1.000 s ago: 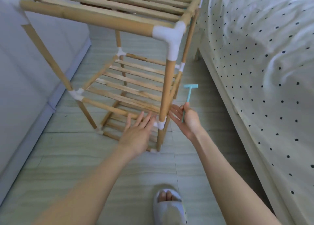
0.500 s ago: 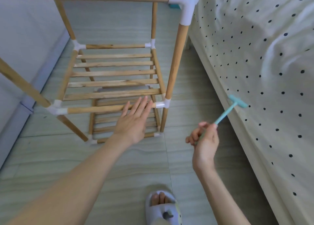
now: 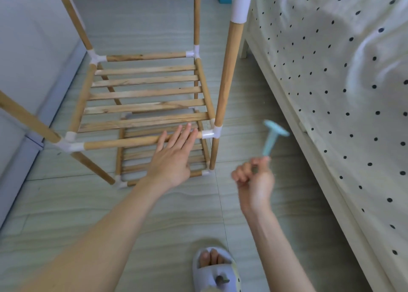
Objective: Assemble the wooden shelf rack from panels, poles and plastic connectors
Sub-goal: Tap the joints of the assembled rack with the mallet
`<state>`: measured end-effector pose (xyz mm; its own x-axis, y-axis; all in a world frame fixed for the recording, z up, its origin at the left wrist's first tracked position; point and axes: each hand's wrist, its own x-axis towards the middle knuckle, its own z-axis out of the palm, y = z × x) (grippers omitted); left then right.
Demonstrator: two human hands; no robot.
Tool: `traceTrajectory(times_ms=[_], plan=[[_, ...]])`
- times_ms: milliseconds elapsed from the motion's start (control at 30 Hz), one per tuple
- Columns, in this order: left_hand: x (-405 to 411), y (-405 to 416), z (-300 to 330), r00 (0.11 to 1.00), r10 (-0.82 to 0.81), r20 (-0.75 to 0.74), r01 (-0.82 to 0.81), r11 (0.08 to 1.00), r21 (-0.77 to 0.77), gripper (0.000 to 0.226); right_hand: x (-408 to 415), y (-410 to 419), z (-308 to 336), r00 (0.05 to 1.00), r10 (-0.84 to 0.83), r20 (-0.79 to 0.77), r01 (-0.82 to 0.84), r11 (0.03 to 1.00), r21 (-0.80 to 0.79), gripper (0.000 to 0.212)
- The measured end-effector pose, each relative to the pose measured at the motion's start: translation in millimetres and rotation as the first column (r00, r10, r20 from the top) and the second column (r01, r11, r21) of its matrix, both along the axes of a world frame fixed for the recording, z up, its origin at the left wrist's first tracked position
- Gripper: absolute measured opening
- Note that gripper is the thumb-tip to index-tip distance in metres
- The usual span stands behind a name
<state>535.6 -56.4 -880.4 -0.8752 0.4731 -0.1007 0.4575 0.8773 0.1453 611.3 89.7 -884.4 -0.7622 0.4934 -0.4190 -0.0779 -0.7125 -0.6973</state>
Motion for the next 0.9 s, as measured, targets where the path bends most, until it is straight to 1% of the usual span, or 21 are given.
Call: traceTrajectory(times_ms=[33,67,100,133,167,233,267,300,367,400,433,467,500,533,600,633,733,767,833,867,900], plan=[[0,0,0,1.0,-0.001,0.006,0.001,1.0,0.003,0.09,0,1,-1,0.998,-0.064,0.008,0.063,0.996,0.065,0.039],[1,0,0,1.0,0.002,0.005,-0.002,1.0,0.003,0.09,1,-1,-3,0.998,-0.021,0.06,0.012,0.988,0.156,0.039],[1,1,-1,1.0,0.006,-0.002,-0.006,1.0,0.002,0.089,4,-7,-5,0.983,0.106,0.147,-0.138,0.964,0.227,0.039],[1,1,-1,1.0,0.009,-0.008,-0.009,1.0,0.003,0.088,6,-12,-8,0.955,0.224,0.195,-0.27,0.929,0.254,0.04],[1,1,-1,1.0,0.009,-0.006,-0.009,1.0,0.008,0.088,7,-12,-11,0.952,0.234,0.199,-0.277,0.934,0.226,0.04],[0,0,0,1.0,-0.001,0.011,0.001,1.0,0.018,0.088,5,-3,-8,0.984,0.049,0.172,-0.079,0.981,0.175,0.039],[0,-1,0,1.0,-0.004,0.01,0.004,1.0,0.02,0.087,4,0,-9,0.986,-0.023,0.163,-0.009,0.981,0.196,0.038],[1,-1,0,1.0,-0.002,0.004,0.002,1.0,0.018,0.087,4,0,-10,0.986,0.015,0.169,-0.053,0.974,0.222,0.037],[2,0,-2,1.0,0.005,-0.012,-0.005,1.0,0.016,0.087,7,-7,-12,0.947,0.233,0.22,-0.286,0.924,0.254,0.038],[1,0,-2,1.0,0.006,-0.013,-0.006,1.0,0.019,0.087,8,-5,-13,0.947,0.243,0.212,-0.29,0.928,0.233,0.038],[1,0,-2,1.0,0.006,-0.008,-0.005,1.0,0.024,0.087,5,-1,-12,0.965,0.172,0.198,-0.214,0.953,0.216,0.038],[0,0,-2,1.0,0.005,-0.004,-0.005,1.0,0.029,0.088,4,4,-8,0.982,0.053,0.179,-0.088,0.977,0.192,0.038],[-1,0,-2,1.0,0.005,-0.004,-0.005,1.0,0.03,0.088,4,8,-9,0.985,-0.039,0.167,0.004,0.979,0.203,0.038],[-1,0,-2,1.0,0.007,-0.006,-0.006,1.0,0.028,0.089,3,5,-10,0.984,-0.029,0.177,-0.014,0.972,0.234,0.038],[-1,0,-2,1.0,0.006,-0.012,-0.006,1.0,0.023,0.09,6,-12,-11,0.956,0.173,0.238,-0.235,0.935,0.265,0.04],[-2,0,-2,1.0,0.001,-0.015,-0.001,1.0,0.022,0.091,7,-18,-14,0.947,0.209,0.243,-0.269,0.931,0.246,0.04],[-4,-1,-1,1.0,-0.011,0.006,0.01,1.0,0.022,0.091,-1,-17,-9,0.977,0.013,0.215,-0.062,0.973,0.222,0.039],[-4,-1,0,1.0,-0.014,0.017,0.014,1.0,0.019,0.089,-4,-21,-8,0.974,0.048,0.223,-0.104,0.964,0.244,0.038],[-4,0,1,0.999,-0.024,0.041,0.024,1.0,0.015,0.085,-5,-33,-2,0.95,0.213,0.228,-0.271,0.926,0.264,0.037],[-5,-1,1,0.998,-0.03,0.049,0.029,0.999,0.015,0.084,-5,-36,-3,0.951,0.224,0.212,-0.274,0.928,0.251,0.037],[-7,-3,2,0.998,-0.037,0.057,0.036,0.999,0.016,0.083,-5,-36,-1,0.965,0.185,0.187,-0.226,0.948,0.225,0.038]])
